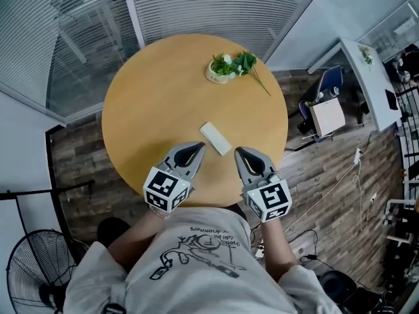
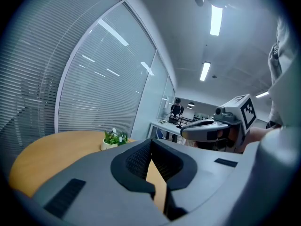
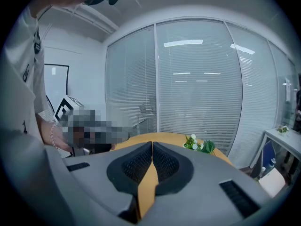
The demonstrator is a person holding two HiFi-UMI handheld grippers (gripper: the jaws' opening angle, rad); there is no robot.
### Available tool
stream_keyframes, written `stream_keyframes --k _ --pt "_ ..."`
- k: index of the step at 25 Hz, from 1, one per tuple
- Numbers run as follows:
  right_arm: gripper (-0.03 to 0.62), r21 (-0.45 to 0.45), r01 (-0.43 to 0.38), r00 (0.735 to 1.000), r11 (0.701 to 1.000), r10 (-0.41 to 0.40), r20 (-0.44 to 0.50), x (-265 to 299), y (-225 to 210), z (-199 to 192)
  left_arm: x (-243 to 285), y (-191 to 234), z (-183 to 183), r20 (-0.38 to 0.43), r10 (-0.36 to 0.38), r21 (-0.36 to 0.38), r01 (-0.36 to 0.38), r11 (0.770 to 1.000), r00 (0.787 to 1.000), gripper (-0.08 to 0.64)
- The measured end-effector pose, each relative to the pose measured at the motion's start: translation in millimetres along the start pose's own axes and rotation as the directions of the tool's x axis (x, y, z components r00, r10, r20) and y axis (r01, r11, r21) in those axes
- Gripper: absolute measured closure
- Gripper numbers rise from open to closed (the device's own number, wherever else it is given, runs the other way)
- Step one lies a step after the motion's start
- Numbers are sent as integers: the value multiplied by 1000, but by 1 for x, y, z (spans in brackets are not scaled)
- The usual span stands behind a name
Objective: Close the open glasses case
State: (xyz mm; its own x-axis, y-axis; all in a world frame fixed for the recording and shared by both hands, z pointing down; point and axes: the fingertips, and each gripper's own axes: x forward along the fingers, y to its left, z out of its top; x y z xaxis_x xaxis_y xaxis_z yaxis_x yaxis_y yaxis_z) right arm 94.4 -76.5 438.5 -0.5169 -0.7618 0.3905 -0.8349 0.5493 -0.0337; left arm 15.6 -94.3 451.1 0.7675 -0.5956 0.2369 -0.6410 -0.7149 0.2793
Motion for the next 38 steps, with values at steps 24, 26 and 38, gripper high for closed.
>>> stream_keyframes --k 24,26,38 --pt "580 -57 -7 996 998 12 90 -35 23 76 -46 -21 77 150 -18 17 16 1000 989 541" --pt "580 -55 1 993 998 5 115 -36 24 84 -49 -21 81 157 -17 21 14 1000 987 541" --pt "580 -69 7 990 998 3 138 -48 35 104 -68 -28 105 205 -25 50 15 999 979 541"
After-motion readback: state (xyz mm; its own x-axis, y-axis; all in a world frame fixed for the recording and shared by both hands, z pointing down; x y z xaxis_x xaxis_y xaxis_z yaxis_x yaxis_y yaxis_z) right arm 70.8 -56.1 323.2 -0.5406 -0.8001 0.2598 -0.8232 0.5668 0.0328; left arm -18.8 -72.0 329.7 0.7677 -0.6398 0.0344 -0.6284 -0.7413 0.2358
